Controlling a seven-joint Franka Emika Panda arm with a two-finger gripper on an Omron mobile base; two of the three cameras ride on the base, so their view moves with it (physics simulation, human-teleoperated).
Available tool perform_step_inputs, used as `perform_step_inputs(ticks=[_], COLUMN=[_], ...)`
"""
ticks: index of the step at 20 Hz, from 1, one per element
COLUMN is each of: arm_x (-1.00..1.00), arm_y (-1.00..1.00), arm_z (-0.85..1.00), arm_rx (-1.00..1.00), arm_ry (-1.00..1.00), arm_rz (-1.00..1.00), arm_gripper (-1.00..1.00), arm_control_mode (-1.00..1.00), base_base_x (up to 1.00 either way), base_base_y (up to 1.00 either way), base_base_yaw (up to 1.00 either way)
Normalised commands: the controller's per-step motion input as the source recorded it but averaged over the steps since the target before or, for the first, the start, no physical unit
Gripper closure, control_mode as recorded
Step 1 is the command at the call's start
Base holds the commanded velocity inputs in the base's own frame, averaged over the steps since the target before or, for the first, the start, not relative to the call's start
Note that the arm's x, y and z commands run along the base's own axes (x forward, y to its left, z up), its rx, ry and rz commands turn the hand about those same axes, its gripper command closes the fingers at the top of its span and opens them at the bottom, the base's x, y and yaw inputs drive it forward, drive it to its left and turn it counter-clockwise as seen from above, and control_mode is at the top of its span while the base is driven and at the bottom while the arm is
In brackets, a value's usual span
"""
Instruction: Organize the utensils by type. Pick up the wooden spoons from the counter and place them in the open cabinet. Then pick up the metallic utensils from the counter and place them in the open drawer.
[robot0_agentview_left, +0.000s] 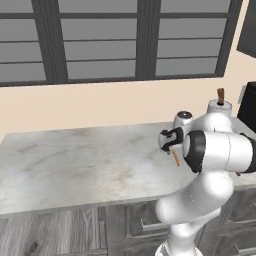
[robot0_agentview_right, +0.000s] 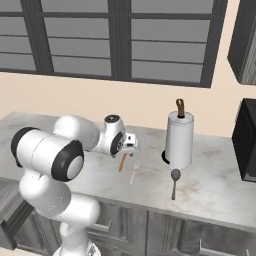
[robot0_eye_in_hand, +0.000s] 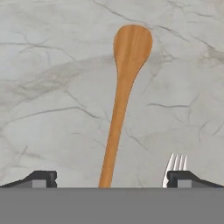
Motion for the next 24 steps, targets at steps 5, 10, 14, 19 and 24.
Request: perform_step_inputs(ticks=[5,10,14,19,24], arm_x=[0.21,0.30,0.31,0.30,0.06], arm_y=[-0.01,0.00,0.00,0.00,-0.03], arm_z=[-0.25,-0.16,-0.20,-0.21,-0.26], arm_rx=[0.00,0.00,0.00,0.00,0.00], arm_ry=[0.00,0.00,0.02,0.04,0.10], arm_rz=[0.03,0.00,0.00,0.00,0.00], arm_gripper=[-1.00,-1.00,-1.00,-1.00,1.00], arm_control_mode=[-1.00,-1.00,-1.00,-1.00,-1.00], base_base_x=[0.00,0.00,0.00,0.00,0.00], base_base_y=[0.00,0.00,0.00,0.00,0.00], base_base_yaw=[0.00,0.00,0.00,0.00,0.00])
